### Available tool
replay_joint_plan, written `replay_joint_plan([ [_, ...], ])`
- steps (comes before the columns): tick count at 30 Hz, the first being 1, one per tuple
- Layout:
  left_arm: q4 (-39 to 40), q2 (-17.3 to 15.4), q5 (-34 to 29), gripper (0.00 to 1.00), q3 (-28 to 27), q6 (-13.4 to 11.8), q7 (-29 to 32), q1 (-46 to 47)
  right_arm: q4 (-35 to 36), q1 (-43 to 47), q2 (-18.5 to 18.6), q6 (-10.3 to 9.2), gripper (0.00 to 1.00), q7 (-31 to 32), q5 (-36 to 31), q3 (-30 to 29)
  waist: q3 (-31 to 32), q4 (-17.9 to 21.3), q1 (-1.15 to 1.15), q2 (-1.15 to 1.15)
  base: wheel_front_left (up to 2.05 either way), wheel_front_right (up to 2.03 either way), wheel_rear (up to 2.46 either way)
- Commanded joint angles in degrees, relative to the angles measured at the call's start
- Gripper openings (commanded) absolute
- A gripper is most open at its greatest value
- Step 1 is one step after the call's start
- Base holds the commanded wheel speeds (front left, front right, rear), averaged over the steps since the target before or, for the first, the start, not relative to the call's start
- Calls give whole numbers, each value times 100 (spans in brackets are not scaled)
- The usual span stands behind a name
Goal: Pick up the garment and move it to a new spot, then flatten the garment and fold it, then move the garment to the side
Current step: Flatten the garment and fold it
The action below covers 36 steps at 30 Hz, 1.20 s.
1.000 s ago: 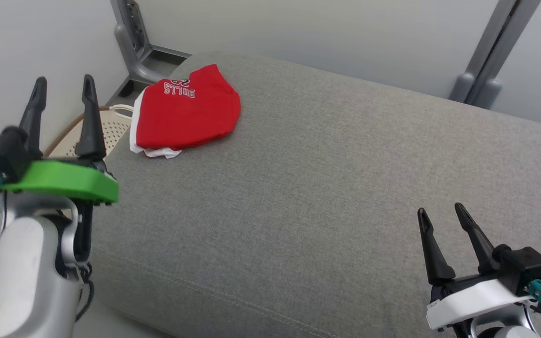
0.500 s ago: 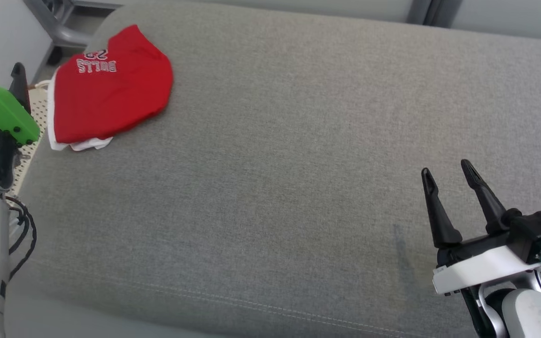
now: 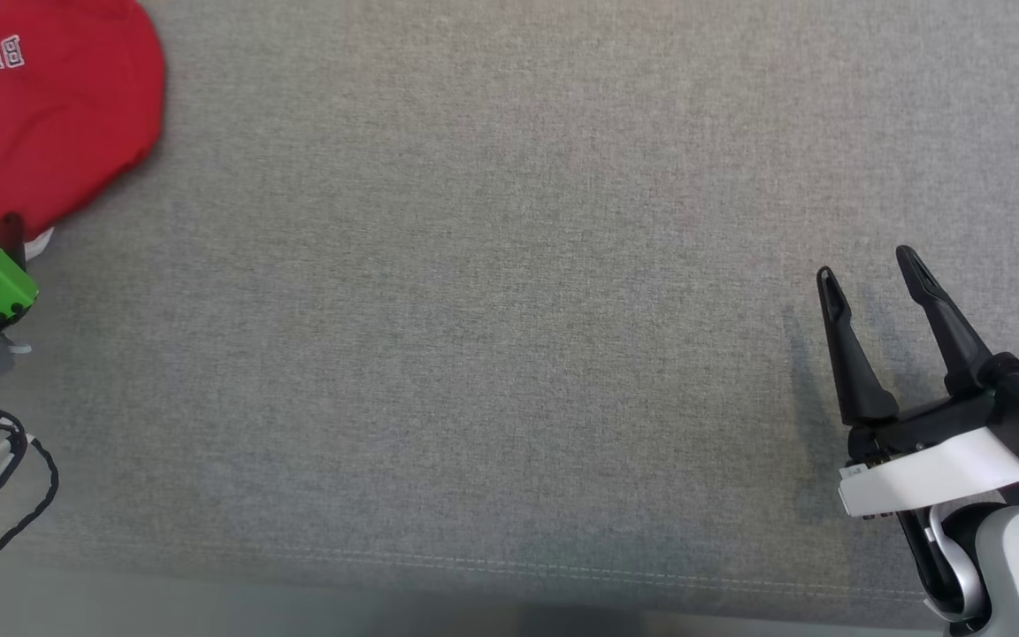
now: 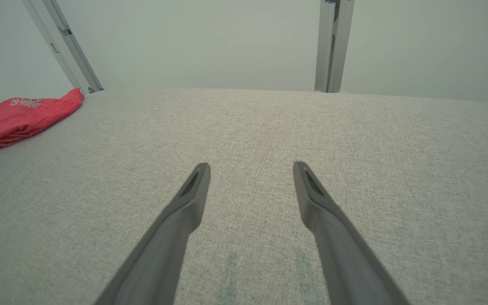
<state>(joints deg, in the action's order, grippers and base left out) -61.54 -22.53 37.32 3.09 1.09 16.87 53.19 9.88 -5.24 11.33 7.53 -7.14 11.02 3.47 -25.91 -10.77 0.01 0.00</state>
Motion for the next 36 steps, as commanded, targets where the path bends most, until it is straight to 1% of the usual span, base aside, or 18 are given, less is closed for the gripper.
replay_joint_plan([
  [1, -104, -15, 88, 100, -49, 40, -92, 144, 49, -108, 43, -9, 100, 24, 77, -11, -427, 243, -1, 0, 0, 0, 0],
  [7, -354, 15, 76, 100, -32, 39, -287, 252, 97, -143, 92, -9, 100, 39, 73, -14, -493, 249, -1, 0, 0, 0, 0],
  [8, -379, 43, 91, 57, -41, 31, -356, 271, 99, -148, 98, -9, 100, 42, 83, -13, -495, 252, -1, 0, 0, 0, 0],
  [9, -376, 41, 82, 39, -41, 22, -476, 298, 99, -161, 104, -9, 100, 45, 98, -9, -497, 256, -1, 0, 0, 0, 0],
  [10, -398, 27, 54, 4, -29, 25, -548, 310, 94, -183, 109, -9, 100, 45, 107, 0, -498, 264, -1, 0, 0, 0, 0],
  [11, -440, 18, 42, 0, -15, 54, -579, 324, 92, -203, 110, -9, 100, 38, 121, 9, -498, 267, -1, 0, 0, 0, 0],
  [18, -345, -278, -241, 0, 159, 77, -1334, 576, -11, -155, 10, -9, 100, -22, 114, 8, -278, 180, -1, 0, 0, 0, 0],
  [23, -130, -515, -489, 0, 338, 105, -1874, 765, -160, -109, -76, -9, 100, -93, 145, 64, 69, 118, -1, 0, 0, 0, 0],
  [26, 52, -583, -610, 0, 411, 102, -2193, 833, -262, -58, -148, -9, 100, -156, 159, 116, 343, 109, -1, 0, 0, 0, 0],
  [30, 403, -626, -738, 0, 510, 116, -2592, 722, -387, 42, -267, -9, 100, -222, 180, 167, 727, 138, -1, 0, 0, 0, 0],
  [32, 641, -599, -759, 0, 548, 136, -2726, 578, -448, 86, -320, -9, 100, -251, 190, 177, 910, 174, -1, 0, 0, 0, 0],
  [35, 1174, -581, -807, 0, 608, 119, -2886, 311, -508, 157, -404, -9, 100, -272, 192, 244, 1126, 269, -1, 0, 0, 0, 0],
  [36, 1399, -580, -853, 0, 644, 78, -2928, 164, -525, 167, -425, -9, 100, -304, 201, 269, 1194, 316, -1, 0, 0, 0, 0],
])
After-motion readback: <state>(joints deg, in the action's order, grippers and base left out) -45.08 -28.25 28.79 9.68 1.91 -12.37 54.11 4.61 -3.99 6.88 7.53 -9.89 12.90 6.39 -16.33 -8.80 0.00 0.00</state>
